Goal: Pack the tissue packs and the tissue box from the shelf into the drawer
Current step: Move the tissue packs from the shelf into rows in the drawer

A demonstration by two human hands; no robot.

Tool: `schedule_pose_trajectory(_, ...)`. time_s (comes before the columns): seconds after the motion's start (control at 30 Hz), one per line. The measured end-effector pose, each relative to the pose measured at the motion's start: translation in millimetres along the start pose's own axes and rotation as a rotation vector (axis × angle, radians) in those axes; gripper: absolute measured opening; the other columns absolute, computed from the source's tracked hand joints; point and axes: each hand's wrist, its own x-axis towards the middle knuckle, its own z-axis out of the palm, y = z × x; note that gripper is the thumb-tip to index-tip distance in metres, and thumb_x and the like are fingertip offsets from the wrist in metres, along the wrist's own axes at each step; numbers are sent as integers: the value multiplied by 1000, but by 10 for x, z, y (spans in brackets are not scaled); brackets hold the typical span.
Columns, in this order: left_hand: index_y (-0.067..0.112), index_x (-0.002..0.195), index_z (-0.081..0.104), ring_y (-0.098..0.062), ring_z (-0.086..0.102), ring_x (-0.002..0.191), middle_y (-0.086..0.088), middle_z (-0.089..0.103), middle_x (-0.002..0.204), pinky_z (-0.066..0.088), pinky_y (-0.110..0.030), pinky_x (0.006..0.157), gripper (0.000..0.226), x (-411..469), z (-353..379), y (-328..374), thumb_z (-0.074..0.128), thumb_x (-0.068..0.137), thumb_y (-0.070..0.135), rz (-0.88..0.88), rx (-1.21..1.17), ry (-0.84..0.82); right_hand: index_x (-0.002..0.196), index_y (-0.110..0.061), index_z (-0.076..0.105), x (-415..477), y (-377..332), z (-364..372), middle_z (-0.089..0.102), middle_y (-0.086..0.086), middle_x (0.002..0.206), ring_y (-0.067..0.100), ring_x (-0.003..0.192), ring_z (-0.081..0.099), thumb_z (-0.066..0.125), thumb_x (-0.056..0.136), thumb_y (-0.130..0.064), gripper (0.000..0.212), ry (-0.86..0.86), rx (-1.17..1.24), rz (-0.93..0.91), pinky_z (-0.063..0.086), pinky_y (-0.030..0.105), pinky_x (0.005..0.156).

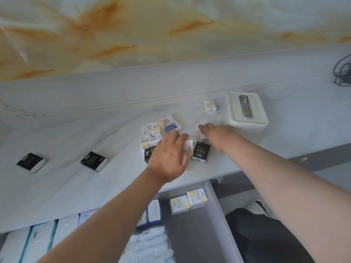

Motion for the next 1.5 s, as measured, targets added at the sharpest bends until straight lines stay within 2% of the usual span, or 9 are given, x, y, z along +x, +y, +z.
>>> schedule_pose_trajectory(0.33,19,128,39,-19,53,107,-3,53,120,51,-29,85,51,-631,-142,157,64,87,33,5,-51,-132,139,-2,35,-404,-122,-356,31,22,141,39,106,62,61,85,2,60,167,95,210,44,41,73)
schedule_pose_trajectory(0.5,21,133,45,-18,46,114,2,47,127,42,-32,99,54,-1025,-123,228,59,87,47,-68,6,-277,138,-7,37,-856,-355,-470,42,13,137,29,91,59,61,94,-19,51,262,295,-65,38,30,63)
schedule_pose_trajectory(0.6,20,133,52,-22,42,113,0,45,124,42,-34,99,55,-1214,-93,258,66,81,32,-140,9,-343,139,-14,42,-1268,-567,-433,50,1,126,20,104,54,61,94,-35,53,4,468,-208,39,26,74)
schedule_pose_trajectory(0.8,20,128,51,-22,41,117,0,47,125,46,-37,93,49,-1408,-9,344,61,81,26,-162,37,-456,106,-17,57,-1612,-793,156,60,1,100,23,87,62,64,86,-33,27,-461,224,-206,48,35,69)
schedule_pose_trajectory(0.97,22,119,47,-21,46,116,1,52,123,46,-33,84,37,-1364,149,363,63,86,27,-310,-2,-514,132,-13,45,-1426,-858,612,49,9,126,31,100,63,57,93,-27,44,-171,-2,-188,50,39,73)
schedule_pose_trajectory(1.2,15,126,48,-25,45,120,-9,51,126,48,-35,89,42,-1248,634,361,63,87,8,-397,87,-704,141,0,35,-1234,-1010,944,49,17,131,34,91,67,60,82,3,64,-84,-245,-226,26,32,44)
schedule_pose_trajectory(1.27,14,129,47,-25,44,123,-9,49,129,48,-36,91,44,-1213,732,378,59,88,3,-414,77,-697,133,2,46,-1142,-1013,1076,58,17,118,31,79,69,71,75,-3,63,-62,-229,-190,26,28,44)
schedule_pose_trajectory(1.37,13,131,47,-27,41,127,-9,46,132,51,-38,92,49,-1170,852,390,57,86,-4,-429,62,-687,82,-4,71,-1008,-1017,1259,60,11,67,21,35,51,88,23,-10,62,20,-247,-194,24,22,39)
schedule_pose_trajectory(1.5,10,135,43,-30,39,128,-12,42,134,53,-39,85,55,-1176,941,419,57,85,-6,-414,117,-706,77,-9,72,-1020,-1084,1333,57,8,68,20,35,46,70,38,-2,39,124,-317,-157,20,24,39)
